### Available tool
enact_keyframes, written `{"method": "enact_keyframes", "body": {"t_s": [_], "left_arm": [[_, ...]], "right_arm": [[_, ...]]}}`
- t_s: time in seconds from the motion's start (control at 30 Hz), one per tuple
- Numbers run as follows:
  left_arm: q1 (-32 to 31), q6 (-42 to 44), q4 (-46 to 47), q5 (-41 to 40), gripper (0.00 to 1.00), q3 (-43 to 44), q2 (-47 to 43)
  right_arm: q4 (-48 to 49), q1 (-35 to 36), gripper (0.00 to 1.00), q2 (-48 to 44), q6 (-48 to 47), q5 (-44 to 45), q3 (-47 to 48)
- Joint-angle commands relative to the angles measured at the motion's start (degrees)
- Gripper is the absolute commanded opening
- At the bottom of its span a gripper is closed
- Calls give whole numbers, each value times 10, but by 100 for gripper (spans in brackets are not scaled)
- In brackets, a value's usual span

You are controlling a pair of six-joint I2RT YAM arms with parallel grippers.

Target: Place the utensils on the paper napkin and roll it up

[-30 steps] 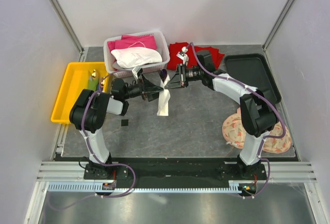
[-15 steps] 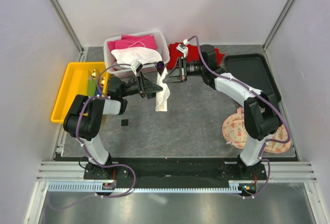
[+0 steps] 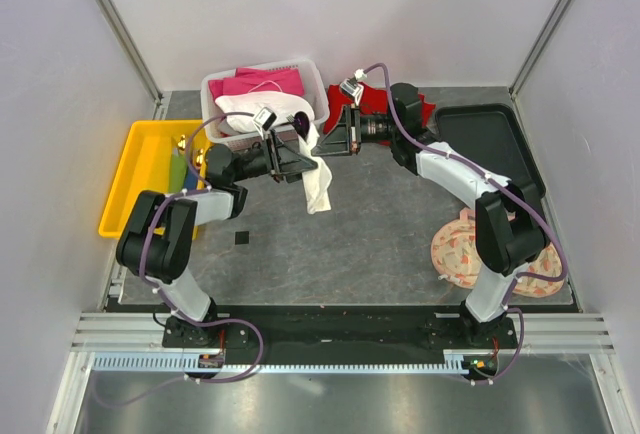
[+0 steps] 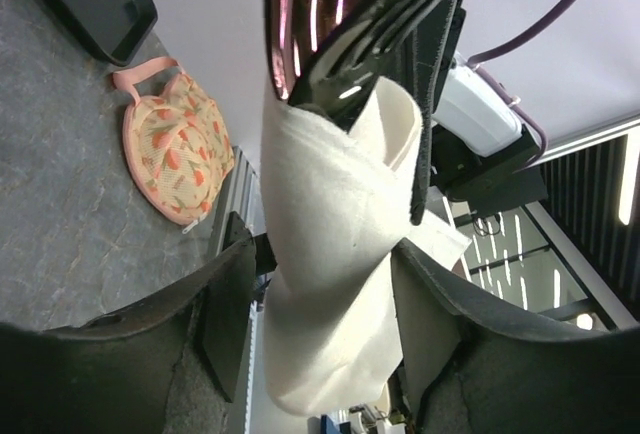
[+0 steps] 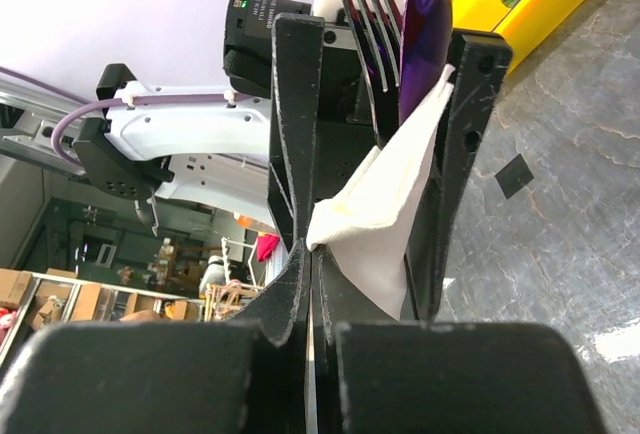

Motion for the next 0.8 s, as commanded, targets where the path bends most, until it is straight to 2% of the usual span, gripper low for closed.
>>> {"method": "enact_keyframes", "body": {"t_s": [0.0,0.17,0.27,0.3,0.4,0.63,0.67,0.77], "left_arm": [[-1,-32,201,-7,61,27,-27],[1,-45,202,-13,60,27,-30],[1,-47,201,-17,50,30,-32],[1,-49,202,-15,42,34,-32],[0,-52,201,-11,26,45,-32],[0,-55,202,-9,6,54,-33],[1,-53,202,-8,3,53,-34],[4,-45,201,1,2,52,-32]], "right_arm": [[50,5,0,-25,15,-18,4],[58,5,0,-29,23,-22,-1],[61,5,0,-29,23,-23,-5],[62,5,0,-29,22,-23,-6],[57,5,0,-24,20,-22,-5],[-10,8,1,-13,-28,-8,28],[-35,8,4,-12,-35,-7,38],[-80,6,21,-16,-70,-3,58]]}}
